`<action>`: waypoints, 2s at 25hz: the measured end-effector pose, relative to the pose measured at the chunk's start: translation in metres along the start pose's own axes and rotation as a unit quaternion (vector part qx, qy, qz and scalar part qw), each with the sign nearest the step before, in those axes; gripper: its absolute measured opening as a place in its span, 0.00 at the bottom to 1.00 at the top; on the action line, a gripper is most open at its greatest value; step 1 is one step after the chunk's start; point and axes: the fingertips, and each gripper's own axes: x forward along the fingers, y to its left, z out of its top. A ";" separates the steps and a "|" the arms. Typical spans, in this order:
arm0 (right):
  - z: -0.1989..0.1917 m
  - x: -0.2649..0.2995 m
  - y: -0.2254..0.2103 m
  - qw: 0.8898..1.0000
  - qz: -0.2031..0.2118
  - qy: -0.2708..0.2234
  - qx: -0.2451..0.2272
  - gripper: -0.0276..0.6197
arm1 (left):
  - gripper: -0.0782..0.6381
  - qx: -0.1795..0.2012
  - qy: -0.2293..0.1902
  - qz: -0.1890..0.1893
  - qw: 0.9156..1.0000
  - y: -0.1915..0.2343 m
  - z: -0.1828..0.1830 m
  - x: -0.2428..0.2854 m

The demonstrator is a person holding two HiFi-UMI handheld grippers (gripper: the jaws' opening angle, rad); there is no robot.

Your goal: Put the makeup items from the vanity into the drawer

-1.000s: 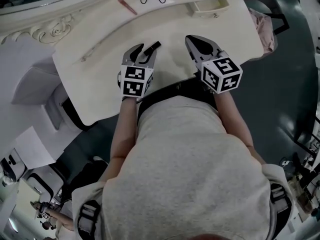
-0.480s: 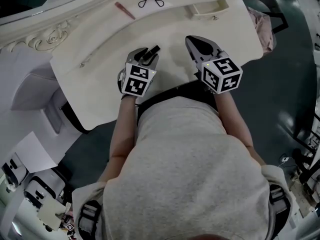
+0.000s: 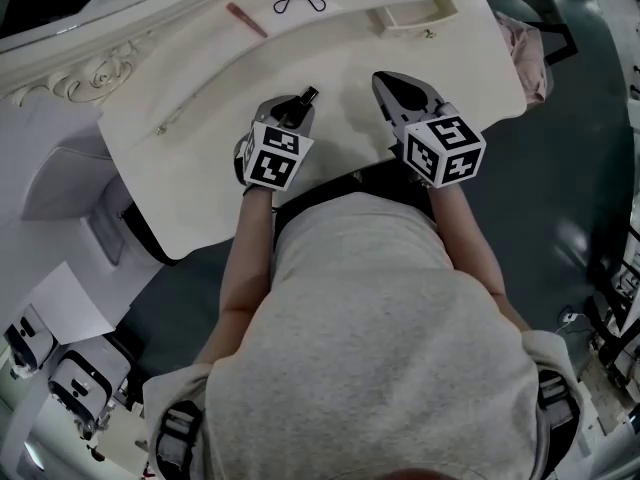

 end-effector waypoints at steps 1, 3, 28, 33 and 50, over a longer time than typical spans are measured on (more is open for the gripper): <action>0.001 0.000 -0.001 1.000 0.002 -0.001 -0.001 0.06 | 0.25 -0.001 -0.002 0.002 1.000 0.000 0.001 0.000; 0.003 0.000 -0.001 1.000 0.005 -0.002 -0.003 0.05 | 0.25 -0.007 -0.009 0.009 1.000 0.001 0.004 -0.003; 0.040 -0.026 -0.106 0.999 0.034 -0.003 -0.010 0.05 | 0.25 -0.032 -0.160 0.071 0.984 -0.009 0.171 0.010; 0.049 -0.027 -0.122 0.999 0.042 -0.007 -0.013 0.05 | 0.25 -0.021 -0.184 0.075 0.980 -0.010 0.206 0.015; 0.058 -0.034 -0.167 0.998 0.065 -0.018 -0.003 0.05 | 0.25 0.007 -0.163 0.037 0.986 -0.041 0.261 0.062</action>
